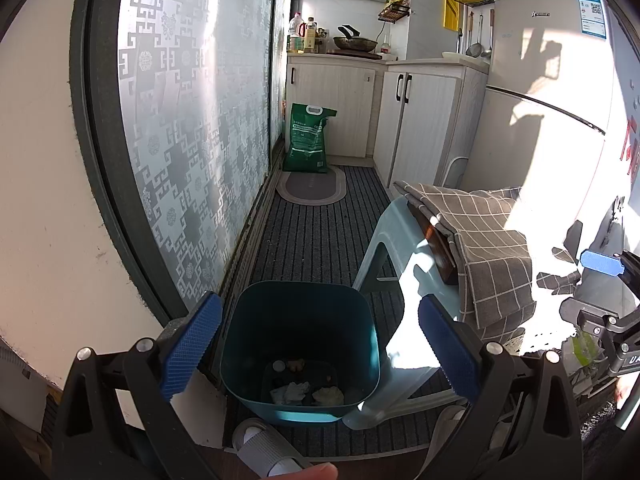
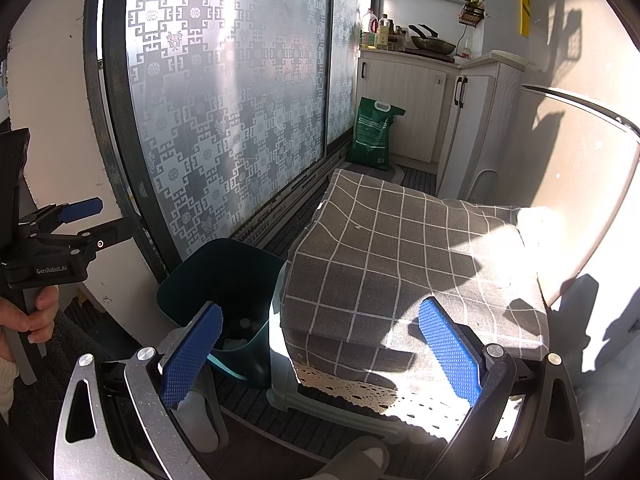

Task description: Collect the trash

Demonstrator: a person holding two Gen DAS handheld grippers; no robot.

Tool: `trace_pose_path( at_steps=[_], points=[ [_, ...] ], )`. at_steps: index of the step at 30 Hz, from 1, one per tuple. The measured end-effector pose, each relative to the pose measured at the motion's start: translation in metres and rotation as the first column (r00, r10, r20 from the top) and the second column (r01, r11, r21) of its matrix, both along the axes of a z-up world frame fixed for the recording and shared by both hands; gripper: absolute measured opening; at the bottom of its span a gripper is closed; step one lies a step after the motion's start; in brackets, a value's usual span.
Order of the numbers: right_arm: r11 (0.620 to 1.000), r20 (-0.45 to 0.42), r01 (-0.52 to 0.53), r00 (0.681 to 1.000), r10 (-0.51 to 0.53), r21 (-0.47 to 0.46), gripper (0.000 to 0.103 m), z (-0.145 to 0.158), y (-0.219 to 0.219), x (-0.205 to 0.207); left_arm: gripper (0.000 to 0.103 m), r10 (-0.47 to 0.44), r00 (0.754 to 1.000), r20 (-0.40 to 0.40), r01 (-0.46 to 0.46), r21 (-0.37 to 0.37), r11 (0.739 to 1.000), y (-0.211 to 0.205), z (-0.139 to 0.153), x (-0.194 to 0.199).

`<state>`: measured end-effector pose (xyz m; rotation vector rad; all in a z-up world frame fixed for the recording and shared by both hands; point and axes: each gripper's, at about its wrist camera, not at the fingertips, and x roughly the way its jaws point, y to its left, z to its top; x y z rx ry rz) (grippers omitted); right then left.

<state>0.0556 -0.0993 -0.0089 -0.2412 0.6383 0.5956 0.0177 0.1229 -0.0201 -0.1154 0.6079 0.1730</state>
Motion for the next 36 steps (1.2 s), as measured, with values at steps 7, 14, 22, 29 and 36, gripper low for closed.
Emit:
trace_pose_path(
  at_steps=[7,14,22,29,36],
  points=[
    [1.000,0.000,0.000,1.000,0.000,-0.001,0.100,-0.0007,-0.0004,0.0003,0.100,0.002,1.000,-0.001,-0.002,0.004,1.000,0.0006,-0.0005,-0.0001],
    [1.000,0.001,-0.001,1.000,0.001,-0.001,0.100,-0.0005,-0.0006,0.0003,0.100,0.003,1.000,0.000,-0.003,0.004,1.000,0.0002,-0.0010,0.0000],
    [1.000,0.000,-0.001,1.000,0.001,-0.002,0.100,-0.0006,0.0000,0.0002,0.100,0.004,1.000,-0.003,-0.004,0.005,1.000,0.0000,-0.0013,-0.0003],
    [1.000,0.000,-0.002,1.000,0.002,-0.003,0.099,-0.0009,-0.0011,0.0004,0.100,0.001,1.000,-0.006,-0.001,0.009,1.000,-0.0008,-0.0010,0.0001],
    [1.000,0.000,-0.002,1.000,0.002,-0.004,0.100,-0.0005,-0.0005,0.0002,0.100,0.002,1.000,-0.006,-0.002,0.009,1.000,-0.0009,-0.0009,0.0001]
  ],
)
